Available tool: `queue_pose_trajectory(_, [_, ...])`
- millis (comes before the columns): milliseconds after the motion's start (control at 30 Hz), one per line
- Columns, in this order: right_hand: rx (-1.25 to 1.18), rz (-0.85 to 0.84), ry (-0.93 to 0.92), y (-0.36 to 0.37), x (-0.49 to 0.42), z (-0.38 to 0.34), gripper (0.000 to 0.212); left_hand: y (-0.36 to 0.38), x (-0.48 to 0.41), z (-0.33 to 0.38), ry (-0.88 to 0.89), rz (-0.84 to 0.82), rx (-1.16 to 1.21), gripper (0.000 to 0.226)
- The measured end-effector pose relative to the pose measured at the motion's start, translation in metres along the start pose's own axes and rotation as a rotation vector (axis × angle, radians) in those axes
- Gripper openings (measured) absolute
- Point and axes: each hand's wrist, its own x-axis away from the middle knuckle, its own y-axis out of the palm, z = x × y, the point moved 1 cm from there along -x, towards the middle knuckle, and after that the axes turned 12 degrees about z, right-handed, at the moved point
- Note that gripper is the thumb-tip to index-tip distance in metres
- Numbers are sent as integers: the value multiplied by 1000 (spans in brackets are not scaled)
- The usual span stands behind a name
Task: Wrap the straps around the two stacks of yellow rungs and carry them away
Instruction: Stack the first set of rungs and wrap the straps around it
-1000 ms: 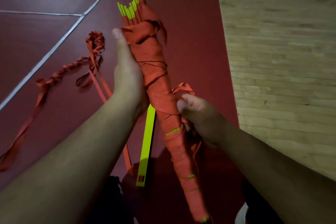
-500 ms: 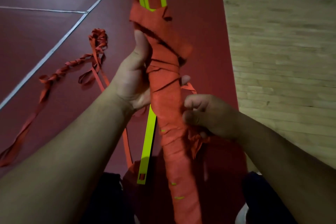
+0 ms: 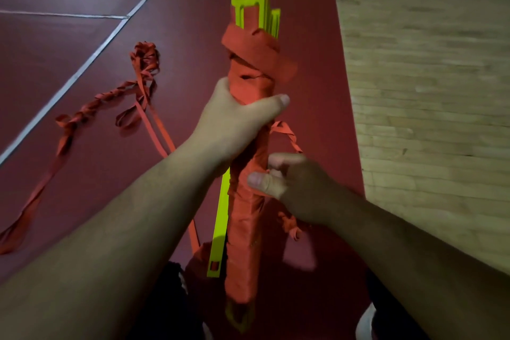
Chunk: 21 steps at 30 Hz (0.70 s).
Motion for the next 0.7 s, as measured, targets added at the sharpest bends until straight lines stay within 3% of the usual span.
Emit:
queue_pose_trajectory(67, [-90,-59,15,-6,-2,-4,40,-5,-6,7,-17,-24,106,46])
queue_pose_trajectory(167, [-228,-212,36,-17,-3,-11,20,-16,-8,14,-235,-178,411,62])
queue_pose_trajectory(200, [-210,-231,21,-19,-2,-10,24,-18,-7,14,-291,-238,479,58])
queue_pose_trajectory(267, [-185,-242,-19,-19,-1,-10,64,-18,-4,13,-356,-292,595,54])
queue_pose_trajectory(300, [-210,-254,1,-19,0,-12,67,-17,-3,11,-363,-286,679,59])
queue_pose_trajectory(367, [-293,-273,42,-17,2,-15,48,-14,-6,8,-345,-230,813,66])
queue_pose_trajectory(433, [-372,-203,71,-10,3,-14,27,-11,-9,4,-360,-192,784,68])
queue_pose_trajectory(567, [-180,59,127,2,-5,5,47,-2,-3,-6,-366,-15,343,71])
queue_pose_trajectory(700, [58,138,54,3,-6,13,48,11,11,-11,-202,7,247,29])
